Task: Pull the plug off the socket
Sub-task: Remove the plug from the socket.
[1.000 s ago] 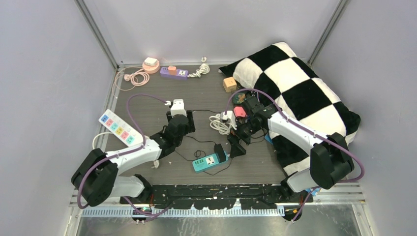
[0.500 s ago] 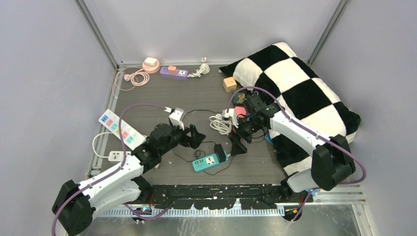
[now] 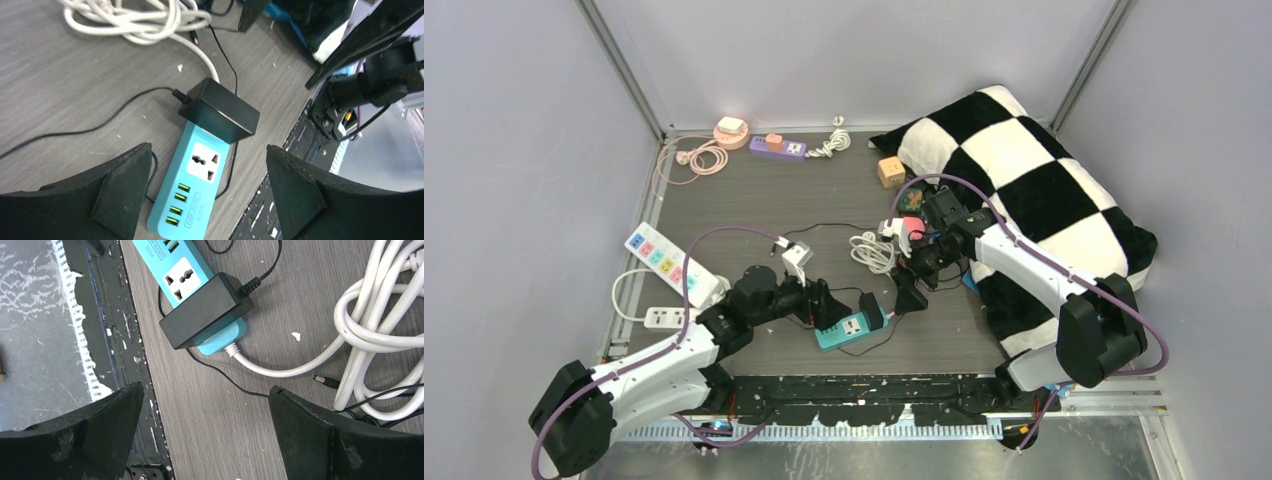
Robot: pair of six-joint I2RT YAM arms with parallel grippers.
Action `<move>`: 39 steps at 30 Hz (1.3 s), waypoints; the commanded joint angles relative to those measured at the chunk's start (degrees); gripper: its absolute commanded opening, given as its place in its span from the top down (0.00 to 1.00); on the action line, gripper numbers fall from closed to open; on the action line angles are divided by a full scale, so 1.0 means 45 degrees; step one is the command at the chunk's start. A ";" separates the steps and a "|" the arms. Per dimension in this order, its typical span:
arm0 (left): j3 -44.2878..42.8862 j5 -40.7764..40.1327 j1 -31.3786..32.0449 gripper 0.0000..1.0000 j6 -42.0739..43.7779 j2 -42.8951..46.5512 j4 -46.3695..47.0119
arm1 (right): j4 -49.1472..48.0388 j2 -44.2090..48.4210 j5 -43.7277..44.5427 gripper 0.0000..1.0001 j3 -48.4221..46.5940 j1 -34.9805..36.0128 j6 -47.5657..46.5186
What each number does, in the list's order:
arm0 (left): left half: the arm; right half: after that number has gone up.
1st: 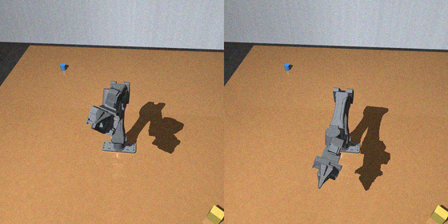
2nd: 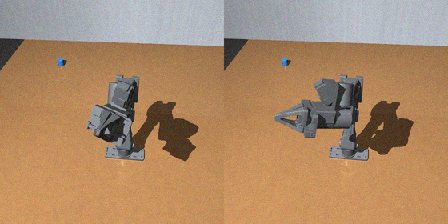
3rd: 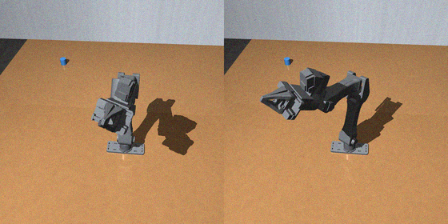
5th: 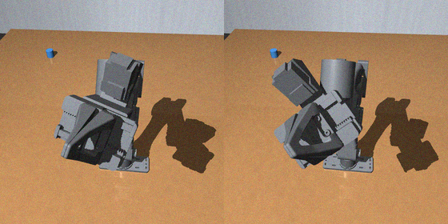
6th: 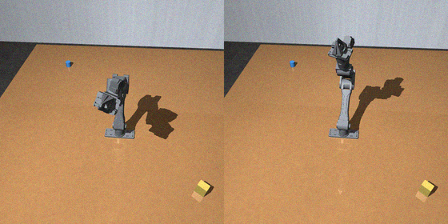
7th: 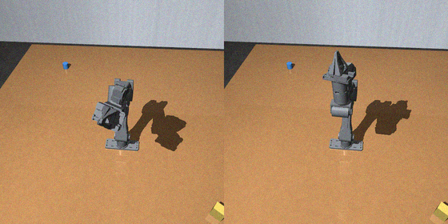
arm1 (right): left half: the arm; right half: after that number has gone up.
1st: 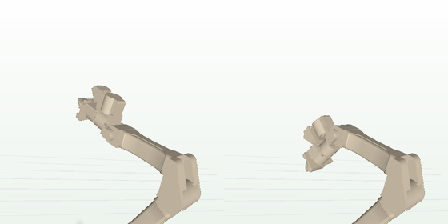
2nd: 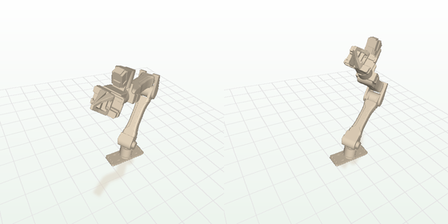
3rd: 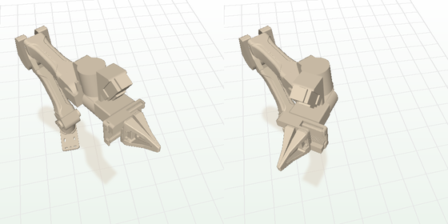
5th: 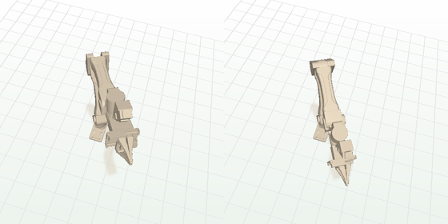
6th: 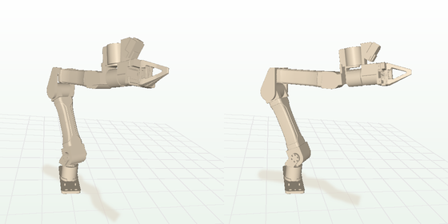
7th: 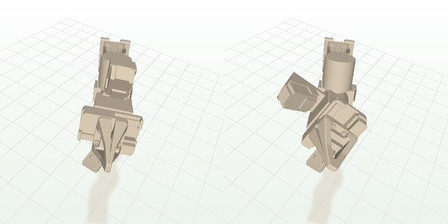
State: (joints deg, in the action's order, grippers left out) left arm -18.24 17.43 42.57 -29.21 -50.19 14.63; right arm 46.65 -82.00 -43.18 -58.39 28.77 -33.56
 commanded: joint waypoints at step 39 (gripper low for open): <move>-0.1466 -0.5683 0.4935 0.14 0.4949 -0.3065 -0.3114 | 0.0187 0.0238 -0.0576 0.00 -0.0501 -0.0169 -0.0081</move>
State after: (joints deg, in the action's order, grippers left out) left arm -22.02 -4.60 64.51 -7.25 -62.63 0.78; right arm 47.07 -82.00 -44.25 -58.41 28.27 -33.56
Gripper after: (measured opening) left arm 0.862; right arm 0.995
